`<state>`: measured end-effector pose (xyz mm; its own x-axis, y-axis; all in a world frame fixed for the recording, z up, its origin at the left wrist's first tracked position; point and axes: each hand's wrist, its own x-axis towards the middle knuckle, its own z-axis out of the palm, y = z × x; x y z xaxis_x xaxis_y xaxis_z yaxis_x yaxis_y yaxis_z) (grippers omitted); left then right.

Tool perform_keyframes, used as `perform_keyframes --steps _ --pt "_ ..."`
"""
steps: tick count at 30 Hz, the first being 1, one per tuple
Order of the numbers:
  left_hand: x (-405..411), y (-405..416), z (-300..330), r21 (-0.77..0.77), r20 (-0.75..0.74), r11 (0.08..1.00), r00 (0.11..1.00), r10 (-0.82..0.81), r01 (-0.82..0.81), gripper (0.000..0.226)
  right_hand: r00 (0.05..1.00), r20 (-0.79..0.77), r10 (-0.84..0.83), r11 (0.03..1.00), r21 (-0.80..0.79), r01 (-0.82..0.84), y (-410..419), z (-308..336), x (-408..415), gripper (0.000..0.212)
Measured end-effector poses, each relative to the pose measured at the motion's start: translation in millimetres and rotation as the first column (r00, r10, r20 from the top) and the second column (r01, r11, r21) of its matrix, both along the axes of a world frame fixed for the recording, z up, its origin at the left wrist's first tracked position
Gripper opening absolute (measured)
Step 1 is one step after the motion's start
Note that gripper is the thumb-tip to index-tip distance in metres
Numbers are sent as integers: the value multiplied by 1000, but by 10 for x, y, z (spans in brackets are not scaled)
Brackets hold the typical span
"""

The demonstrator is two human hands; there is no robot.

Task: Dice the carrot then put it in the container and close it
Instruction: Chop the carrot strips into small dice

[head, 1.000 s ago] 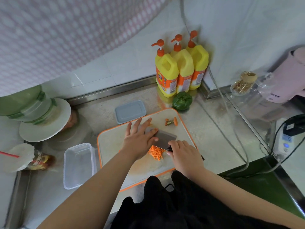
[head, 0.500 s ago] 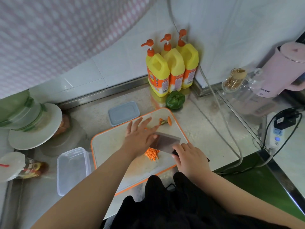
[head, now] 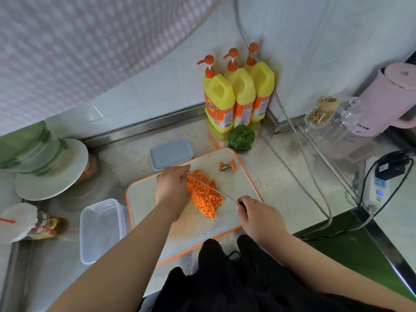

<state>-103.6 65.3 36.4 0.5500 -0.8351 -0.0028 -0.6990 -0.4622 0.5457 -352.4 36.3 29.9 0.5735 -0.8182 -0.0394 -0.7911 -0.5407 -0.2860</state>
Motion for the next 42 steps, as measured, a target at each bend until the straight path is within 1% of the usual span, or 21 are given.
perform_keyframes --steps 3,5,7,8,10,12,14,16,18,20,24,26,28,30,31,32,34,36,38,39,42 --pt "-2 -37 75 -74 -143 992 986 91 -102 21 997 -34 -65 985 161 69 -28 53 26 40" --pt "12 -49 94 -62 -189 984 970 151 -165 22 989 -23 -146 952 268 147 -41 80 32 44" --pt "16 -26 94 -14 -194 981 963 187 -193 27 969 0 -246 912 339 231 -50 90 24 44" --pt "6 -4 80 27 -164 986 972 169 -167 30 960 11 -281 900 350 259 -57 93 20 44" --pt "-39 27 46 161 -61 986 997 52 -42 39 947 44 -320 887 366 282 -71 96 30 42" --pt "-82 38 28 278 -7 959 998 -56 56 46 941 86 -328 882 385 272 -72 95 62 40" --pt "-91 48 14 327 37 942 995 -97 79 42 933 132 -335 870 424 252 -80 103 113 37" --pt "-75 67 22 354 64 933 994 -89 61 36 927 169 -335 859 460 227 -98 111 170 38" --pt "-40 86 35 331 17 944 1000 -20 13 28 917 181 -356 838 496 228 -129 101 233 42" --pt "2 104 31 312 -21 949 998 56 -47 29 909 175 -379 819 521 241 -166 82 302 41" --pt "83 162 -63 340 -62 940 998 25 -2 19 930 142 -339 833 506 226 -192 88 439 38" --pt "93 207 -102 349 -118 935 993 -24 64 41 945 121 -304 850 483 212 -178 93 496 37" --pt "82 252 -100 301 -93 951 995 -46 72 50 951 123 -283 859 474 194 -163 83 542 36" --pt "119 353 -139 216 -64 975 996 65 -50 45 958 130 -257 870 463 170 -141 86 584 34" --pt "157 422 -148 192 -95 970 982 166 -146 42 965 128 -229 879 453 149 -125 92 608 33" --pt "213 498 -206 193 -161 953 950 267 -235 39 974 119 -191 886 449 119 -108 92 637 31" --pt "275 624 -248 289 -346 897 838 423 -334 39 991 84 -103 882 468 52 -76 75 713 28" --pt "268 724 -256 371 -556 856 652 516 -361 36 998 54 -42 851 525 7 -35 34 819 24" --pt "219 801 -214 377 -716 851 468 519 -367 29 999 3 50 843 537 -44 8 -24 944 23" --pt "205 827 -203 362 -749 856 430 503 -370 26 994 -33 101 849 524 -69 28 -45 1006 25" --pt "200 877 -225 333 -790 871 398 467 -361 21 977 -84 197 856 501 -130 88 -82 1151 28"
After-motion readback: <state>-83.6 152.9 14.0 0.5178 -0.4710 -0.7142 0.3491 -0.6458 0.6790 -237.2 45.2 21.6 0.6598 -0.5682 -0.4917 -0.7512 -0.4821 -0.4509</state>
